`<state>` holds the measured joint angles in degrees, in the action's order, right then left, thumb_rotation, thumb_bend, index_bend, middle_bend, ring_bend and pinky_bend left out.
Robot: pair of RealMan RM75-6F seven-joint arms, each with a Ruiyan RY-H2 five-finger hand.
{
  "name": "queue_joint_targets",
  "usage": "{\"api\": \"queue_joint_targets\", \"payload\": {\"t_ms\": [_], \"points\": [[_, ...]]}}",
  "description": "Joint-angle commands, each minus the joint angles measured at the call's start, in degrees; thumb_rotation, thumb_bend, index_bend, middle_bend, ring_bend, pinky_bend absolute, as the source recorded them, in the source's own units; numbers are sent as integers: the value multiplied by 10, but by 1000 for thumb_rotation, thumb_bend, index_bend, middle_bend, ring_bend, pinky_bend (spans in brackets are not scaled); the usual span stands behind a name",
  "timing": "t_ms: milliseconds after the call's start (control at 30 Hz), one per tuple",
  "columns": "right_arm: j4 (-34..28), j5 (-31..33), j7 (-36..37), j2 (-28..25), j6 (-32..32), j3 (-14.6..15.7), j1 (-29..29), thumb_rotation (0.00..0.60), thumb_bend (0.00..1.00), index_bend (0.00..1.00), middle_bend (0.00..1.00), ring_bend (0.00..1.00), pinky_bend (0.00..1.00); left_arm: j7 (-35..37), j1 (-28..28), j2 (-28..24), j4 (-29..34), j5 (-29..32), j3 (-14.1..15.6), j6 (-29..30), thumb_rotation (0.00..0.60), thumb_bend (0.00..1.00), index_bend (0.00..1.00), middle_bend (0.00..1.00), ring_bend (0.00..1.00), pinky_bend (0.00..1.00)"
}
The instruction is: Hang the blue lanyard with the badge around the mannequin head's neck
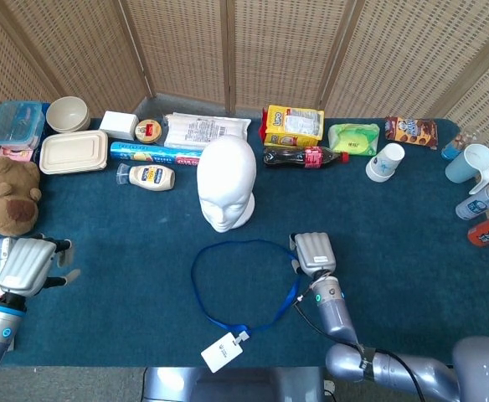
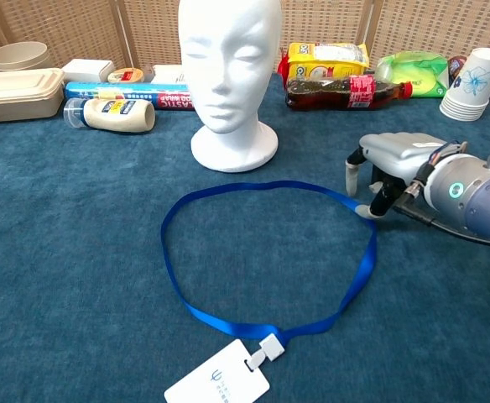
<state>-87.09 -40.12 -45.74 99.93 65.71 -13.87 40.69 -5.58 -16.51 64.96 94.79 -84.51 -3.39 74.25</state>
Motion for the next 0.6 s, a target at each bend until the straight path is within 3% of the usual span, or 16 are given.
{"api": "queue_joint_targets", "payload": {"t_ms": [33, 600], "points": [[3, 2, 0, 2, 1, 1, 1, 600, 376, 435, 1000, 1000, 1000, 1, 0, 0, 0, 0, 0, 0, 600, 177, 668, 694, 670, 508], [-2, 14, -2, 8, 12, 2, 14, 600, 376, 435, 1000, 1000, 1000, 6, 2, 2, -4, -1, 4, 3, 599, 177, 668, 694, 670, 508]]}}
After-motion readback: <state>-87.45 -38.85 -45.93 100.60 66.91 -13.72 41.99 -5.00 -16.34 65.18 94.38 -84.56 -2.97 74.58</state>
